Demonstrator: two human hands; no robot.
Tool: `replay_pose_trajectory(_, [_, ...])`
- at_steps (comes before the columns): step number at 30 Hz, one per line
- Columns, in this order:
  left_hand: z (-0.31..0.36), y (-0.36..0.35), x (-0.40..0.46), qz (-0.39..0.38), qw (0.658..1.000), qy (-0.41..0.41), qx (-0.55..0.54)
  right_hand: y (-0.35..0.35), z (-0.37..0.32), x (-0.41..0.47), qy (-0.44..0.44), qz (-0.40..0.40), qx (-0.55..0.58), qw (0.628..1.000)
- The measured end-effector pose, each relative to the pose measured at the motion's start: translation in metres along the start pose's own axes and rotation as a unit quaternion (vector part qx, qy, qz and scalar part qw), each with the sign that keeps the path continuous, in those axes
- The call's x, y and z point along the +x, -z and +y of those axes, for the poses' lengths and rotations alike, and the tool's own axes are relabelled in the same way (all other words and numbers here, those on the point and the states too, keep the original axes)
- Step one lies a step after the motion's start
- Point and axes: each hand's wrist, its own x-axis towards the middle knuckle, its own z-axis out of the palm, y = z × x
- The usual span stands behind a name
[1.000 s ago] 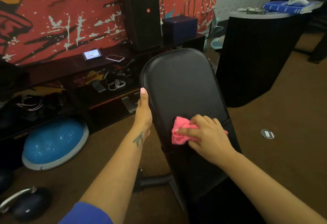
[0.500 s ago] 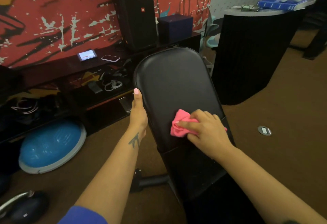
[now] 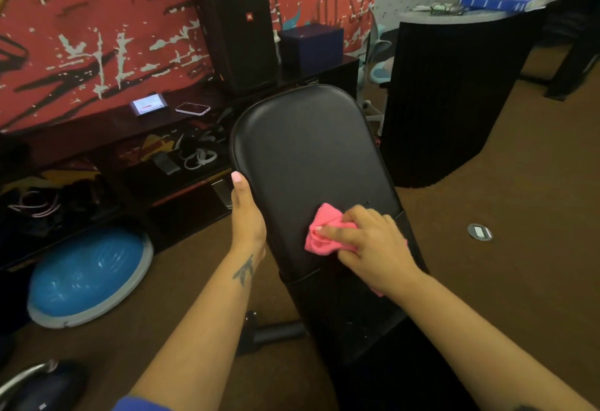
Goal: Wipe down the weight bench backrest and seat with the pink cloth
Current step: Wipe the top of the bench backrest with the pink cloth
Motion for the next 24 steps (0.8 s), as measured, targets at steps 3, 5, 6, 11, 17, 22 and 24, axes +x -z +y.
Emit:
replay_pose_trajectory(3, [-0.009,-0.003,-0.008,0.013,1.000,-0.009,-0.004,-0.001,0.008,-0.019,0.007,-0.051,0.005,0.999])
replay_pose_trajectory(5, [-0.009,-0.005,-0.012,0.023,1.000,-0.012,-0.010,0.003,0.024,-0.021,-0.021,-0.040,-0.005,0.999])
replay_pose_trajectory(6, [-0.009,-0.006,-0.013,0.026,0.999,-0.018,-0.010,0.004,0.030,-0.018,-0.040,-0.020,-0.011,0.999])
replay_pose_trajectory(11, [-0.009,-0.010,-0.013,0.051,0.998,-0.027,-0.005,0.004,0.024,0.008,-0.051,0.055,0.002,0.997])
replay_pose_trajectory(17, [-0.012,-0.008,-0.010,0.044,0.999,-0.025,0.007,0.004,0.033,-0.019,-0.036,-0.023,-0.001,0.999])
replay_pose_trajectory(22, [-0.009,-0.009,-0.014,0.051,0.998,-0.031,0.008,0.006,0.043,0.006,-0.092,0.057,0.002,0.994])
replay_pose_trajectory(24, [-0.010,-0.009,-0.014,0.051,0.998,-0.031,0.009,0.003,0.033,0.007,-0.061,0.062,0.014,0.996])
